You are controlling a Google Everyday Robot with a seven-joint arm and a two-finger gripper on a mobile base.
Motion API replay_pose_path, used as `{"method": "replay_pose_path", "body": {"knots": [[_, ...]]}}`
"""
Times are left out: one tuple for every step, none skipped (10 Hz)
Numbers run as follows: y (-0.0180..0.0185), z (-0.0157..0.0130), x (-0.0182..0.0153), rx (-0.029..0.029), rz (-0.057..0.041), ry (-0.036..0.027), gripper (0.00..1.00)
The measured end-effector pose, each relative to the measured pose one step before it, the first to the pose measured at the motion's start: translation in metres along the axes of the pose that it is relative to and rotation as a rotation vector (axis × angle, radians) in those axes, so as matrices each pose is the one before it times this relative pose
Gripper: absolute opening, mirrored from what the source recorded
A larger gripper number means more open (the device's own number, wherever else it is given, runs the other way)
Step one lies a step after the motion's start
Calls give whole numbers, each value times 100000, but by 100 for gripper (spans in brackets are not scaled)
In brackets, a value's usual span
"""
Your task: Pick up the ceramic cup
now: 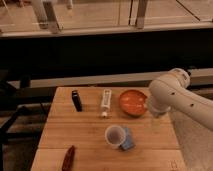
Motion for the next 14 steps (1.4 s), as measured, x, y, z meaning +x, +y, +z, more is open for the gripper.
{"method": "replay_pose_path", "body": {"knots": [[-29,-70,-1251,-19,-2750,-289,80],[-69,-183,-1499,303,-3569,-106,80],[218,-151,-903,-9,-2625,100,80],[247,-173,-573,116,-2364,112,80],[155,-237,-839,63,-3123,199,80],[10,-152,-637,-48,-2080,194,80],[-18,-272,-1051,-73,-2773,390,80],[-31,-248,-1349,-147,-3030,-122,80],[-107,-89,-1388,-197,-2929,-291,80],[-36,-92,-850,190,-2498,-317,80],[343,-27,-157,-613,-1355,12,80],[23,26,-238,-397,-1583,112,80],[-325,38,-1025,-346,-1910,-984,80],[-301,48,-849,-463,-1470,-330,80]]}}
